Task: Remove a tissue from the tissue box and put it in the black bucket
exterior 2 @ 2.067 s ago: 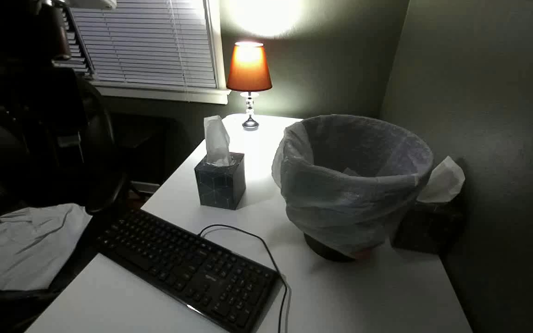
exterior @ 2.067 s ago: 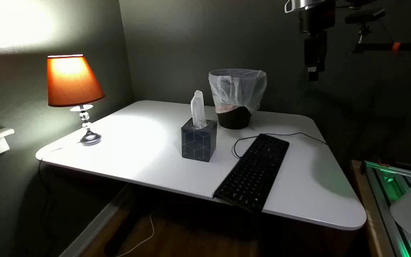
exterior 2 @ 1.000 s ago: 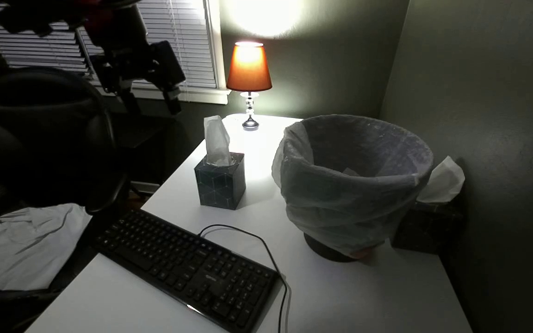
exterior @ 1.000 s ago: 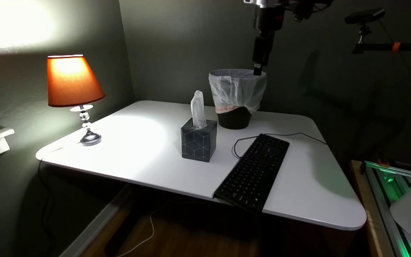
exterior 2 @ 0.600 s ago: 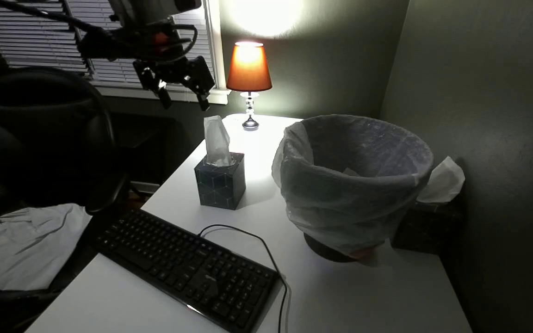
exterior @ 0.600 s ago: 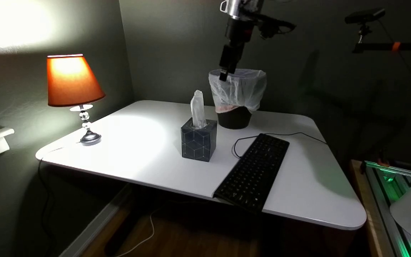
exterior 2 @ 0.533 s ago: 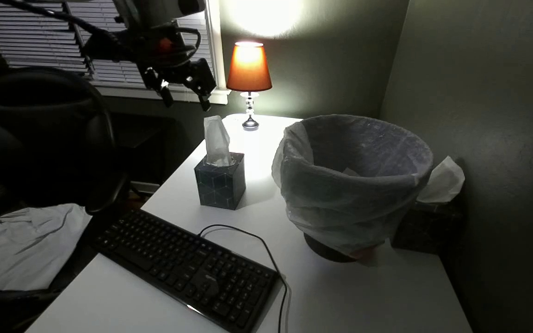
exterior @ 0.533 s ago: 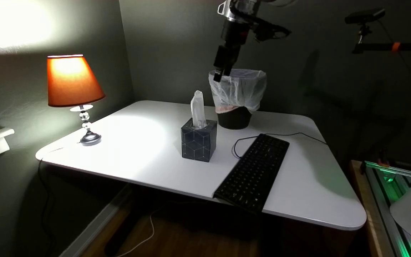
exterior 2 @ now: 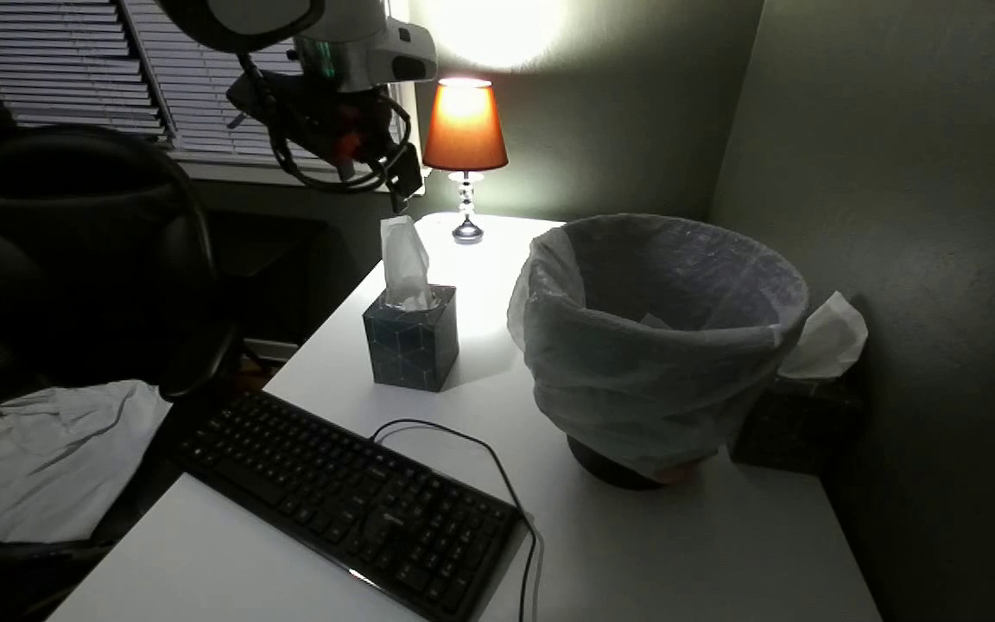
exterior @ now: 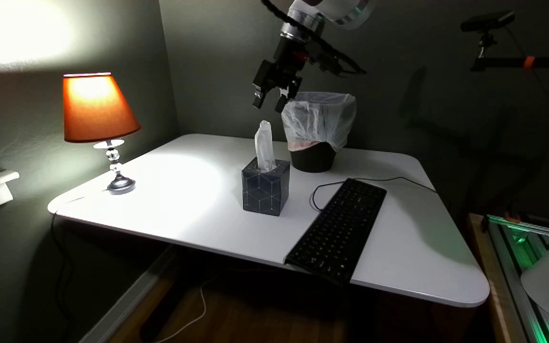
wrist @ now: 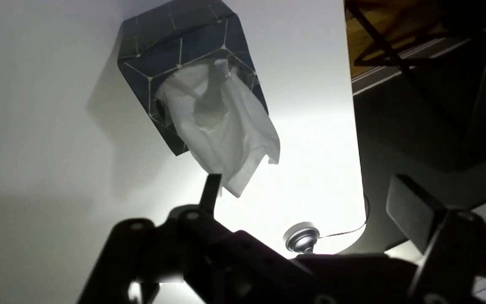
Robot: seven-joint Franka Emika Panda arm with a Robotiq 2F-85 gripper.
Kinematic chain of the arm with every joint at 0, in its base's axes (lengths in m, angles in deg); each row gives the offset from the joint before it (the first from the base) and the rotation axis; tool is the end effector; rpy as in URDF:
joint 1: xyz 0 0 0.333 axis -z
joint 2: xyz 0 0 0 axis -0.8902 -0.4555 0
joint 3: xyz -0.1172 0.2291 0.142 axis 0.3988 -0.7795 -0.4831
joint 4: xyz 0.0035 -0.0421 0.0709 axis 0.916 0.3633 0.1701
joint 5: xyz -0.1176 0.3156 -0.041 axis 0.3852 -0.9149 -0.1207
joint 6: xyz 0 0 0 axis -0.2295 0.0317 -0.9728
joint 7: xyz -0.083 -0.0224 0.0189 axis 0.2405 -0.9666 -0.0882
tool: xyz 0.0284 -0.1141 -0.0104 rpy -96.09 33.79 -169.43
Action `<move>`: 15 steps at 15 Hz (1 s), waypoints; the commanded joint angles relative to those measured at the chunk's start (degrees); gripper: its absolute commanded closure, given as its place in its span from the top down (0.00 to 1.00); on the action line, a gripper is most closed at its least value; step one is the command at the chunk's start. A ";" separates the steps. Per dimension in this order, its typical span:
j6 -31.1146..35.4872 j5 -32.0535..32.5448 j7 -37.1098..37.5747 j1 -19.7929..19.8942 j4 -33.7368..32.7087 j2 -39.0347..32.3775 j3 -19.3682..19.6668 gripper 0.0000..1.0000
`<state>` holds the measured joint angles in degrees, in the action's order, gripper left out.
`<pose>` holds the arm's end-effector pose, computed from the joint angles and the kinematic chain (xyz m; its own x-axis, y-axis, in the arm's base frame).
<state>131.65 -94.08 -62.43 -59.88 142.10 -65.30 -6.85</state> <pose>0.5374 -0.0660 0.4176 0.9301 -0.1882 0.3155 -0.1003 -0.9562 -0.2748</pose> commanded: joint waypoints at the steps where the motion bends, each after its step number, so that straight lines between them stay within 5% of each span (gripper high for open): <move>1: 4.10 1.80 7.79 0.58 -2.26 -3.61 -0.43 1.00; 10: -3.99 11.40 21.34 0.49 -6.46 -8.13 -0.35 1.00; 11: -4.38 11.19 21.56 0.51 -6.83 -8.39 -0.44 0.75; 15: -5.08 11.92 22.70 0.27 -7.49 -8.43 -0.39 0.49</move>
<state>128.16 -83.86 -42.14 -59.67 136.03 -73.09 -6.98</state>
